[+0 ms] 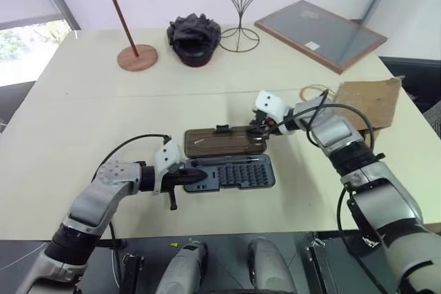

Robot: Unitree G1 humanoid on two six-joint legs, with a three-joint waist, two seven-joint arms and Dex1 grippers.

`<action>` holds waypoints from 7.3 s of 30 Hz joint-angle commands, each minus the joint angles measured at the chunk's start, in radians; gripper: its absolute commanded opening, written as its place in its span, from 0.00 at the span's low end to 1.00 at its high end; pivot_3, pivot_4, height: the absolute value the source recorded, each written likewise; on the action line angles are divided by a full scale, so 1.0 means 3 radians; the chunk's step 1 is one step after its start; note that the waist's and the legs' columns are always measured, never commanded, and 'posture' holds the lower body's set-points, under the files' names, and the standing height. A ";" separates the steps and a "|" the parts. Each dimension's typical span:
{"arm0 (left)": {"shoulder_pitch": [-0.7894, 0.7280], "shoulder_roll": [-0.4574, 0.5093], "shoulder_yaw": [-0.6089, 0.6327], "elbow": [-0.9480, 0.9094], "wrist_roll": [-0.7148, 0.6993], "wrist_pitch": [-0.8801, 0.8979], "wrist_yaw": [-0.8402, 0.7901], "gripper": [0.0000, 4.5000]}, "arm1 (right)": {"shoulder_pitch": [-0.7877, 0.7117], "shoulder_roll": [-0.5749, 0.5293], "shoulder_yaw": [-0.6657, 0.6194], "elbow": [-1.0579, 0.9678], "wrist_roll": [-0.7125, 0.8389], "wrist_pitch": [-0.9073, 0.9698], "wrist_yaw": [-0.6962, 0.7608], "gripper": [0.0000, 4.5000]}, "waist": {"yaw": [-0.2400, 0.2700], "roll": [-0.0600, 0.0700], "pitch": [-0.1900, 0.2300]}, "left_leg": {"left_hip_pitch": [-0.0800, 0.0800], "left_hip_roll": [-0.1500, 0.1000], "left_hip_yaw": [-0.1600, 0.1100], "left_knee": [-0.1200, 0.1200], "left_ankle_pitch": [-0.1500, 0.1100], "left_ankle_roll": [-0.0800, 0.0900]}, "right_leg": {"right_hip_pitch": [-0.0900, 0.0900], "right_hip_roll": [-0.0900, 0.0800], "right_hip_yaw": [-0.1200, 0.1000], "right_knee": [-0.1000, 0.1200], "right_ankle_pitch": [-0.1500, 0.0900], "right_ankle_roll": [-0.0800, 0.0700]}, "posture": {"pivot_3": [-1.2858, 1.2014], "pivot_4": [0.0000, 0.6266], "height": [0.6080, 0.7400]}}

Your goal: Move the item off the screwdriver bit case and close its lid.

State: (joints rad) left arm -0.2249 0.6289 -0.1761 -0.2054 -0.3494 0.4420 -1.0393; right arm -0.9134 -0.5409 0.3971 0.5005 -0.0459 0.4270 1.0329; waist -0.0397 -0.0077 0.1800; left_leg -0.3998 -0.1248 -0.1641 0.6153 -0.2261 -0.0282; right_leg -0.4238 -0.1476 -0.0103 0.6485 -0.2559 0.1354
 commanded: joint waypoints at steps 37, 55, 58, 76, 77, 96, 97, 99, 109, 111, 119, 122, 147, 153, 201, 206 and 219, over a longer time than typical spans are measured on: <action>-0.1483 -0.0142 0.1260 0.1511 -0.0331 0.0075 0.0869 0.00 | 0.0822 -0.0274 -0.0360 -0.1852 -0.0839 -0.1382 -0.0827 0.00 | 0.0001 -0.0012 -0.0001 | 0.0000 0.0006 0.0001 0.0006 0.0009 -0.0016 | -0.0001 0.0012 0.0006 0.0000 0.0004 -0.0001 | 0.52 0.24 1.00; -0.1327 -0.0313 0.0749 0.2455 0.0187 -0.0639 0.0181 0.00 | 0.1019 -0.0184 -0.0329 -0.2279 -0.0885 -0.1142 -0.0868 0.00 | 0.0001 -0.0014 -0.0001 | -0.0004 0.0006 0.0001 0.0012 0.0005 -0.0010 | -0.0002 0.0013 0.0005 0.0001 0.0007 0.0000 | 0.52 0.24 1.00; -0.1374 -0.0346 0.0742 0.2444 0.0193 -0.0636 0.0133 0.00 | 0.1044 -0.0192 -0.0316 -0.2303 -0.0888 -0.1119 -0.0847 0.00 | -0.0008 -0.0014 -0.0001 | -0.0004 0.0006 0.0001 0.0013 0.0006 -0.0011 | -0.0002 0.0013 0.0005 0.0001 0.0007 0.0000 | 0.52 0.24 1.00; -0.1293 -0.0430 0.0692 0.1983 0.0119 -0.0456 0.0001 0.00 | 0.1090 -0.0130 -0.0250 -0.2235 -0.0951 -0.1063 -0.0774 0.32 | -0.0001 -0.0015 -0.0001 | -0.0011 0.0005 0.0001 0.0029 0.0006 -0.0010 | -0.0002 0.0014 0.0005 0.0003 0.0009 0.0004 | 0.52 0.24 1.00; -0.1284 -0.0430 0.0695 0.1973 0.0119 -0.0454 0.0000 0.00 | 0.1076 -0.0135 -0.0259 -0.2234 -0.0957 -0.1054 -0.0767 0.44 | 0.0000 -0.0015 -0.0001 | -0.0012 0.0005 0.0001 0.0030 0.0006 -0.0011 | -0.0002 0.0014 0.0005 0.0003 0.0009 0.0004 | 0.52 0.24 1.00; -0.0912 0.0040 0.0749 0.1049 -0.0260 0.0256 -0.0421 0.00 | 0.1405 -0.1043 -0.1128 -0.2821 0.0224 0.0206 0.0144 0.99 | 0.0013 -0.0015 -0.0001 | -0.0021 0.0006 0.0001 0.0044 -0.0004 0.0005 | -0.0003 0.0014 0.0005 0.0002 0.0012 0.0007 | 0.52 0.24 1.00; -0.0879 0.0112 0.0762 0.0960 -0.0311 0.0333 -0.0460 0.00 | 0.1418 -0.1056 -0.1137 -0.2821 0.0232 0.0218 0.0121 0.99 | 0.0012 -0.0015 -0.0001 | -0.0021 0.0006 0.0001 0.0044 -0.0004 0.0005 | -0.0003 0.0014 0.0005 0.0002 0.0012 0.0007 | 0.52 0.24 1.00; -0.0823 0.0251 0.0800 0.0787 -0.0420 0.0480 -0.0517 0.00 | 0.1432 -0.1072 -0.1147 -0.2815 0.0247 0.0240 0.0081 0.99 | 0.0004 -0.0015 -0.0001 | -0.0021 0.0006 0.0001 0.0044 -0.0004 0.0006 | -0.0003 0.0013 0.0005 0.0001 0.0012 0.0007 | 0.52 0.24 1.00; -0.0458 0.0727 0.0977 -0.0224 -0.1171 0.1294 -0.0626 0.00 | 0.1454 -0.1105 -0.1186 -0.2772 0.0396 0.0283 0.0044 0.99 | 0.0013 -0.0014 0.0000 | -0.0022 0.0006 0.0001 0.0044 -0.0006 0.0010 | -0.0003 0.0013 0.0006 0.0000 0.0012 0.0007 | 0.52 0.24 1.00; -0.0396 0.0732 0.0971 -0.0380 -0.1284 0.1385 -0.0600 0.00 | 0.1434 -0.1103 -0.1218 -0.2783 0.0479 0.0347 0.0053 0.99 | 0.0020 -0.0014 0.0000 | -0.0022 0.0007 0.0001 0.0044 -0.0006 0.0010 | -0.0003 0.0013 0.0006 0.0000 0.0012 0.0007 | 0.52 0.24 1.00; -0.0224 0.0716 0.0823 -0.0574 -0.1331 0.1385 -0.0569 0.00 | 0.1331 -0.1101 -0.1283 -0.2863 0.0773 0.0589 0.0030 0.99 | 0.0030 -0.0014 0.0000 | -0.0022 0.0007 0.0003 0.0044 -0.0007 0.0011 | -0.0003 0.0012 0.0007 -0.0001 0.0012 0.0006 | 0.52 0.24 1.00; -0.0367 0.0646 0.0918 -0.0521 -0.1448 0.1442 -0.0450 0.00 | 0.1351 -0.1110 -0.1273 -0.2890 0.0812 0.0616 0.0000 0.99 | 0.0062 -0.0014 0.0000 | -0.0022 0.0007 0.0004 0.0044 -0.0007 0.0011 | -0.0003 0.0012 0.0007 -0.0002 0.0012 0.0006 | 0.52 0.24 1.00; -0.0416 0.0161 0.0816 0.0010 -0.0979 0.0835 0.0293 0.00 | 0.1286 -0.1052 -0.1157 -0.2883 0.0860 0.0635 -0.0184 0.99 | 0.0101 -0.0016 0.0001 | -0.0026 0.0007 0.0008 0.0048 -0.0009 0.0014 | -0.0004 0.0011 0.0009 -0.0006 0.0013 0.0007 | 0.52 0.24 1.00; -0.0227 0.0215 0.0760 -0.0378 -0.1108 0.0991 0.0230 0.00 | 0.1319 -0.1087 -0.1199 -0.2906 0.0866 0.0666 -0.0200 0.99 | 0.0085 -0.0015 0.0001 | -0.0025 0.0007 0.0009 0.0047 -0.0009 0.0014 | -0.0005 0.0012 0.0010 -0.0005 0.0013 0.0007 | 0.52 0.24 1.00; -0.1680 -0.0383 -0.0326 0.2133 0.0356 -0.0375 -0.0757 0.00 | 0.2219 0.0944 -0.1392 -0.3609 0.3431 0.3958 -0.2695 0.02 | 0.0083 -0.0018 -0.0001 | -0.0026 0.0007 0.0007 0.0051 -0.0011 0.0018 | -0.0005 0.0014 0.0010 -0.0003 0.0017 0.0010 | 0.52 0.24 1.00; -0.1777 -0.0501 -0.0336 0.2276 0.0450 -0.0461 -0.0785 0.00 | 0.2287 0.1329 -0.1431 -0.3476 0.3276 0.3958 -0.3160 0.02 | 0.0086 -0.0018 -0.0002 | -0.0026 0.0005 0.0007 0.0051 -0.0011 0.0017 | -0.0007 0.0013 0.0010 -0.0002 0.0018 0.0011 | 0.52 0.24 1.00; -0.1705 -0.0630 -0.0477 0.2296 0.0707 -0.0759 -0.0931 0.00 | 0.2400 0.1330 -0.1198 -0.3651 0.2756 0.3783 -0.3411 0.02 | 0.0080 -0.0015 -0.0006 | -0.0024 0.0005 0.0007 0.0051 -0.0010 0.0017 | -0.0005 0.0014 0.0010 -0.0001 0.0020 0.0013 | 0.52 0.24 1.00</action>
State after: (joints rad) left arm -0.7412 0.4393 -0.3063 0.4995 -0.1562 0.2490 -1.3076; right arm -0.1981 -0.1289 0.0331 -0.6006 0.8453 1.5811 0.0434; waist -0.0157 -0.0123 0.1782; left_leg -0.4068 -0.1232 -0.1622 0.6307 -0.2293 -0.0230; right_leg -0.4252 -0.1432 -0.0073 0.6483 -0.2497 0.1392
